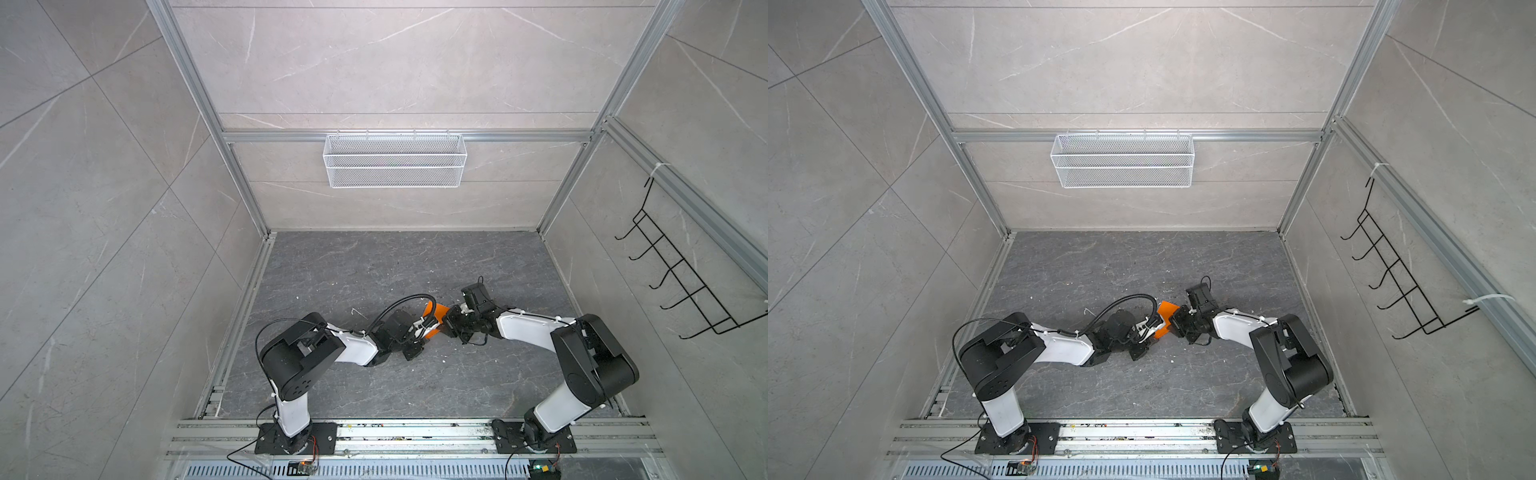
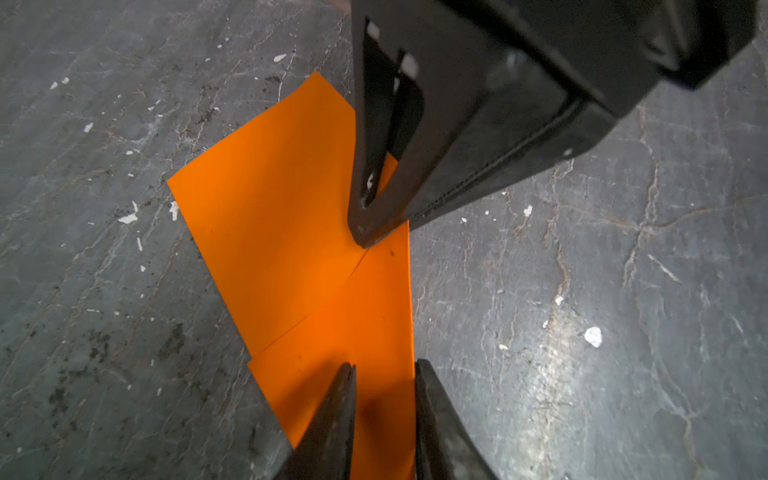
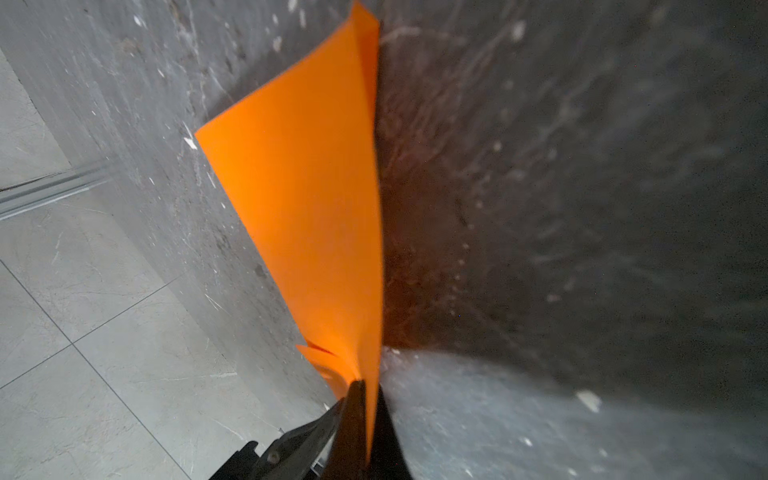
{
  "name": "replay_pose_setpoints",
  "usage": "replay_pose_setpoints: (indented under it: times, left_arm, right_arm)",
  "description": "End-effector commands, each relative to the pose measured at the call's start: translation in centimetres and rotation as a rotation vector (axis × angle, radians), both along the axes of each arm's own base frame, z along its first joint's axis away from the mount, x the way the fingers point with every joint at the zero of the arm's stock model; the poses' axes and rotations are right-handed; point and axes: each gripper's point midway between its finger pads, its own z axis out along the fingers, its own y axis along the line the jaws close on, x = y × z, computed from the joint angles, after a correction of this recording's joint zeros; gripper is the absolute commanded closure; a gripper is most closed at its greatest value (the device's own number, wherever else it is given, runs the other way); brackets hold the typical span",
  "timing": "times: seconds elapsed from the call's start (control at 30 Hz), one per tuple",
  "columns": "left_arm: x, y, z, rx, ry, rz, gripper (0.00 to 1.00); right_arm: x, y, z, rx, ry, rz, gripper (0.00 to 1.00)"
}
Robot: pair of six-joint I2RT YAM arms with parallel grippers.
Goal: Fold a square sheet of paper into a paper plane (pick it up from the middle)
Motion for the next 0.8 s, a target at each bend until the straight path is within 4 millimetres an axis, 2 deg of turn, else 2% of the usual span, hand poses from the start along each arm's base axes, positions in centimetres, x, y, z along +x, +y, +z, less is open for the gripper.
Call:
replay_pose_setpoints:
  times: [0.0, 0.23, 0.47, 0.53, 0.67, 0.77]
  left_arm:
    - [0.5, -0.5, 0.1, -0.014, -0.042, -0.006, 0.75]
    - [0.7, 0.1, -1.1, 0.023, -0.043, 0.016, 0.72]
    - [0.5, 0.1, -1.1, 0.015, -0.030, 0.016, 0.83]
    - [0.4, 0.2, -1.2, 0.012, -0.022, 0.022, 0.88]
    - [0.2, 0.6, -1.3, 0.000, 0.023, 0.050, 0.94]
    - [0.1, 0.9, -1.3, -0.020, 0.086, 0.088, 0.96]
  right_arm:
    - [0.0, 0.1, 0.6, 0.015, 0.006, -0.008, 0.98]
    - [0.0, 0.1, 0.8, 0.019, 0.009, -0.011, 0.98]
    - [0.0, 0.1, 0.9, 0.015, 0.009, -0.009, 0.95]
    - [0.1, -0.1, 1.1, 0.014, 0.004, -0.006, 0.86]
    - [0.5, -0.7, 1.7, -0.010, -0.027, 0.002, 0.57]
    - [0.9, -1.8, 2.6, -0.033, -0.074, -0.007, 0.43]
